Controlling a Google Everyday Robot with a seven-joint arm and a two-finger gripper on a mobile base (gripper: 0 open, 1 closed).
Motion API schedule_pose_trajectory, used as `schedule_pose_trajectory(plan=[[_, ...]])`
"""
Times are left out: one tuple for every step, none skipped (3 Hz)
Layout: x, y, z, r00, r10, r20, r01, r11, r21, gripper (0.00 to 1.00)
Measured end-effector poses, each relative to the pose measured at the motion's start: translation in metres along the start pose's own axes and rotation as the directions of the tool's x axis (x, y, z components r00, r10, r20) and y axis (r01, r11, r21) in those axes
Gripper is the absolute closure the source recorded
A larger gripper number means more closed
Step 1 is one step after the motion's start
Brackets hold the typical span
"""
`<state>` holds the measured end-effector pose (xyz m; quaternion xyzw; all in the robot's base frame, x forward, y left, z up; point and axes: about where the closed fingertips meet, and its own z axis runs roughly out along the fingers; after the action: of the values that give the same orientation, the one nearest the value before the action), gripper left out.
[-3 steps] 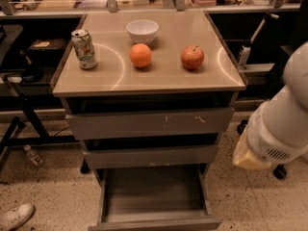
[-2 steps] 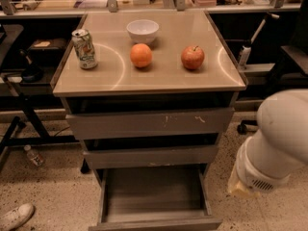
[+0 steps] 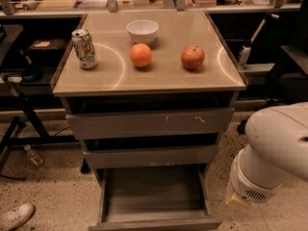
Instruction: Close bottom drawer
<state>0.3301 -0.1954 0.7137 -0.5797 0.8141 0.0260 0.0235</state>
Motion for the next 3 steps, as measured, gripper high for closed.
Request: schedule_pose_trajectory(plan=[[0.01, 0.016, 0.07, 0.999, 0.018, -0.034, -0.02, 0.997, -0.075, 1.0], [0.017, 0.024, 0.133, 0.997, 0.053, -0.055, -0.059, 0.9905, -0.124, 1.0], [0.024, 0.031, 0.182, 0.993, 0.093, -0.073, -0.105, 0.9802, -0.168, 1.0]])
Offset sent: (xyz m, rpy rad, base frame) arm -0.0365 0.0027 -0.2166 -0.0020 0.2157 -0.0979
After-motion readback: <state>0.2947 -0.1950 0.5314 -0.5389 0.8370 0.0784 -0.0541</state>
